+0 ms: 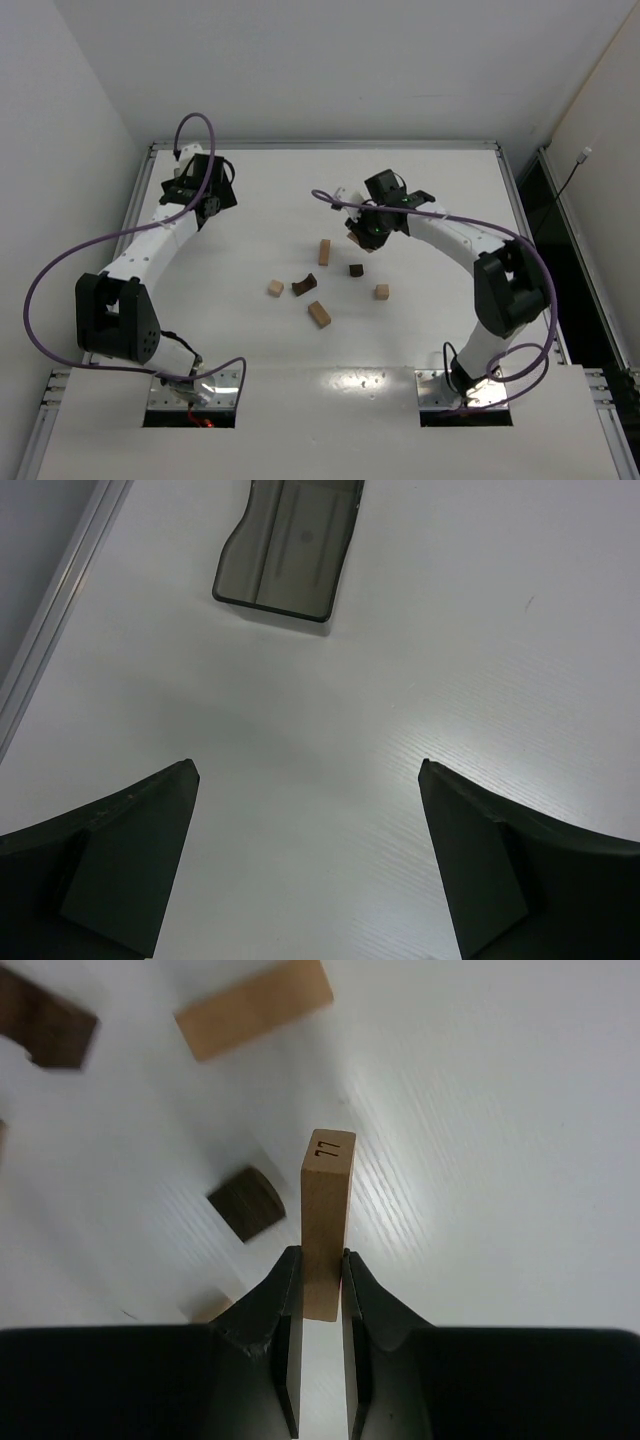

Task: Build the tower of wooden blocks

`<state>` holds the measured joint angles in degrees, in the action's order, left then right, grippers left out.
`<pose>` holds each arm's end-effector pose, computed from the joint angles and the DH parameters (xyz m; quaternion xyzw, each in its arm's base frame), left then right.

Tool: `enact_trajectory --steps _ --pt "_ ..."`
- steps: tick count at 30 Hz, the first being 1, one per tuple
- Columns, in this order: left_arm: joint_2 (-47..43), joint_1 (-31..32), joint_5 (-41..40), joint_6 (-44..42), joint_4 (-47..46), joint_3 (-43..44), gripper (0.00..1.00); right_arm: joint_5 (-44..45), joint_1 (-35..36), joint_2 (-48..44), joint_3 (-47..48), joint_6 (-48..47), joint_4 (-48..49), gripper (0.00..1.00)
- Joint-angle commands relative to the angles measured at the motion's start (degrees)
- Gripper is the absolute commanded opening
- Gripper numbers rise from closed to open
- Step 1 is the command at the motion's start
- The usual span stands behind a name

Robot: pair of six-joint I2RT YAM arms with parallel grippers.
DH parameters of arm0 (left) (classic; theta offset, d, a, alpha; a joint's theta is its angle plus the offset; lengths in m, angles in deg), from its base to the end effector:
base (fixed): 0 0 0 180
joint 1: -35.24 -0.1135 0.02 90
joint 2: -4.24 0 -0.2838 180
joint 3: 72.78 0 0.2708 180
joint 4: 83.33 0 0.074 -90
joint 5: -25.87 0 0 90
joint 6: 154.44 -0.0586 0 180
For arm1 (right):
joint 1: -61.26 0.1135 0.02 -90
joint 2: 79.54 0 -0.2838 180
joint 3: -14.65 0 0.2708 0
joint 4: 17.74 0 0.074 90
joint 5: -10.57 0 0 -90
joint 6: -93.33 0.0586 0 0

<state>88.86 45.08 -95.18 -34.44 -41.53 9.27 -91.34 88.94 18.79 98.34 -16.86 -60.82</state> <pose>0.3527 -0.0305 0.2971 -0.2576 0.8563 0.1047 0.4353 0.3426 0.1934 0.2148 -0.4140 0.8615 0.1175 0.2694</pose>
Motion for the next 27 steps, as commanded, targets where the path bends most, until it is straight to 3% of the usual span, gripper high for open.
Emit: enact_trajectory --steps 1,6,27 --pt "-0.07 -0.79 0.29 -0.38 -1.04 2.29 0.91 1.88 -2.36 0.10 -2.07 -12.50 1.63 0.00" --pt "1.16 -0.79 0.81 -0.91 -1.04 3.96 0.91 1.00 -3.51 2.84 -2.07 -15.93 -1.44 0.00" --pt "2.22 -0.79 1.87 -0.91 -1.04 3.96 0.90 -8.30 -0.61 12.51 2.06 -13.83 -7.41 0.00"
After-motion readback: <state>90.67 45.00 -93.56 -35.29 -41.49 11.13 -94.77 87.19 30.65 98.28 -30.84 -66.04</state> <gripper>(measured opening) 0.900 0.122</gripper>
